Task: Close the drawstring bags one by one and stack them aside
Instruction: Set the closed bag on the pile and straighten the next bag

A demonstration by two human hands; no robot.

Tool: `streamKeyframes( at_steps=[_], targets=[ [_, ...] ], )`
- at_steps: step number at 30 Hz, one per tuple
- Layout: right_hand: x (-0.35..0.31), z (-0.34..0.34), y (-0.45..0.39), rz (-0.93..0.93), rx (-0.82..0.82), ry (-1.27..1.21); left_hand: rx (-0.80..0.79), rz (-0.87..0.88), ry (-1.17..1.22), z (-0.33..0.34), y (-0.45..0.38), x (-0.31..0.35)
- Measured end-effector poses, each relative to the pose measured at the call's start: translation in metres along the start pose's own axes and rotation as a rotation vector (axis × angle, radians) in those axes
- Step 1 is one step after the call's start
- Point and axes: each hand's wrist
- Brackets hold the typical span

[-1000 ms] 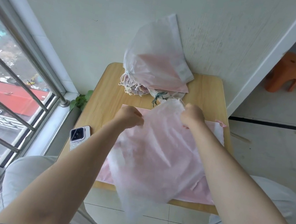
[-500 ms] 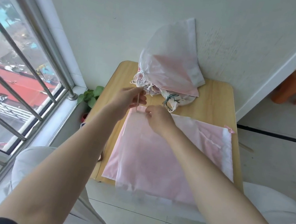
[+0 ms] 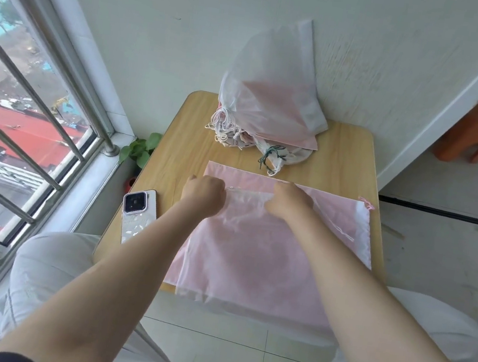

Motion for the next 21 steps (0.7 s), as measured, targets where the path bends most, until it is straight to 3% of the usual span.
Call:
streamKeyframes(
  at_steps=[8, 11, 14, 18, 21],
  targets=[
    [0.049, -0.030, 0.004, 0.193, -0.035, -0.027, 0.094, -0.061, 0.020, 0.013, -0.003, 0.003],
    [0.062, -0.040, 0.004, 0.219, -0.088, -0.145, 0.115, -0.098, 0.112, 0.016, -0.001, 0.003],
    [0.074, -0.046, 0.007, 0.279, -0.142, -0.428, 0.126, -0.114, 0.205, 0.021, 0.002, -0.001],
    [0.087, -0.029, 0.001, 0.408, -0.091, -1.152, 0.191, -0.138, 0.239, 0.025, 0.008, -0.008],
    [0.082, -0.020, 0.001, 0.497, 0.056, -1.308, 0.208, -0.182, 0.208, 0.022, 0.012, -0.012]
  ],
)
Point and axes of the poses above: each hand's wrist, its own y-axis away from the middle knuckle, its own z-axis out of the palm, x = y × z, and after that the axes turned 3 degrees about x, right-handed
